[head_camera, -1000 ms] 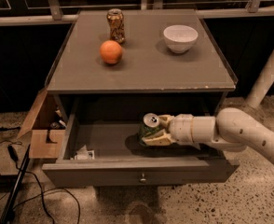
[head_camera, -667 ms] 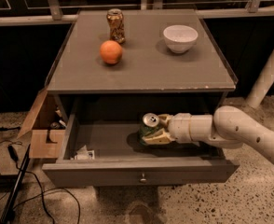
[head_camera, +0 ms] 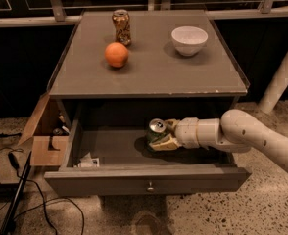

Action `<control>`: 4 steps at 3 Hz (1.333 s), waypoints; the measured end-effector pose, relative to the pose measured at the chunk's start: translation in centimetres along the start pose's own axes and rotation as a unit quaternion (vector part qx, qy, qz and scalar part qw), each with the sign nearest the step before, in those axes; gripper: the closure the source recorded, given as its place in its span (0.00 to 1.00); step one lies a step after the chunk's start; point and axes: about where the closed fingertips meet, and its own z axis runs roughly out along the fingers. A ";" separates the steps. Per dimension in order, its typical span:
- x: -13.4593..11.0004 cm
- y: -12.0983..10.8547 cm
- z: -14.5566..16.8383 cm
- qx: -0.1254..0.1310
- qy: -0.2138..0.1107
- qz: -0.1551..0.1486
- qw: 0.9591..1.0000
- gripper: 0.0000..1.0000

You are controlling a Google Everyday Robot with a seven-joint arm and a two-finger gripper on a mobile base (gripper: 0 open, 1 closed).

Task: Place green can into top drawer

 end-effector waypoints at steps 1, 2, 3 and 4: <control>0.8 0.0 0.2 -0.001 0.009 0.001 1.000 1.00; 1.4 0.0 0.3 -0.002 0.015 0.006 1.000 1.00; 1.4 0.0 0.4 -0.002 0.015 0.006 1.000 0.81; 1.4 0.0 0.4 -0.002 0.015 0.006 1.000 0.58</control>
Offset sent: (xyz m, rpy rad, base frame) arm 0.0033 -0.0118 -0.0209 -0.0405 0.0324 -0.0244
